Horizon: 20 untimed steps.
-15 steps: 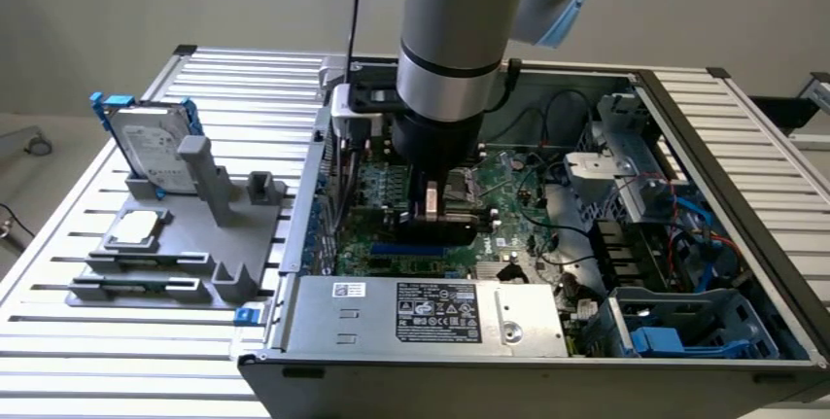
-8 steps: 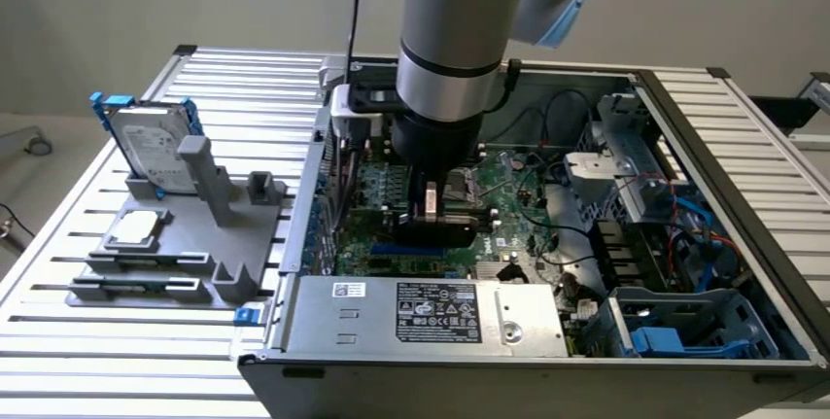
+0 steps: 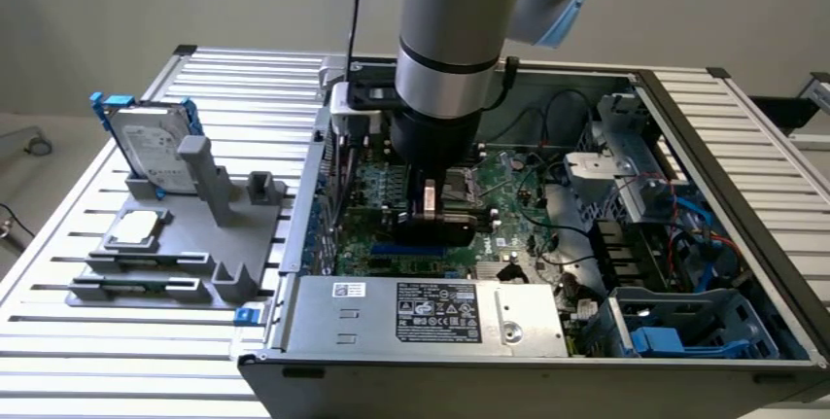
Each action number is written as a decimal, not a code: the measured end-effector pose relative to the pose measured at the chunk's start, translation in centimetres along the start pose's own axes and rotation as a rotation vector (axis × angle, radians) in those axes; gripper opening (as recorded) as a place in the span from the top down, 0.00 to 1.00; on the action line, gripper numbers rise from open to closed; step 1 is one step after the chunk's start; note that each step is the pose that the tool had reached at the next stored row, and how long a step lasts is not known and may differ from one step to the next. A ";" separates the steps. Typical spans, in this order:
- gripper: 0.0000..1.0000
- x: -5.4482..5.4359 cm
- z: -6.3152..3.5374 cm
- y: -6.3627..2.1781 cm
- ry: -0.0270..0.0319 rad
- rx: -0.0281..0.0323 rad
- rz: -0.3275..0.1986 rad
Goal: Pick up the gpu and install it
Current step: 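Insert the gpu into the slot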
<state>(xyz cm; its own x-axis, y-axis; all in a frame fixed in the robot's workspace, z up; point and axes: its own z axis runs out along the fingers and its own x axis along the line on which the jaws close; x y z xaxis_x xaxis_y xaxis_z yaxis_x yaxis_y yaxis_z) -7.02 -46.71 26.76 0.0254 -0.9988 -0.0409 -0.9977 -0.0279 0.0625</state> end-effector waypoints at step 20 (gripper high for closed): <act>0.74 -0.1 0.19 0.21 0.0122 0.0082 0.003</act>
<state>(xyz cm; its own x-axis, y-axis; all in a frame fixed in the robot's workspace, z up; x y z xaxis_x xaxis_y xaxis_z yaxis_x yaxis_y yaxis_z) -7.24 -46.58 26.60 0.0229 -0.9993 -0.0285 -0.9982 -0.0245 0.0544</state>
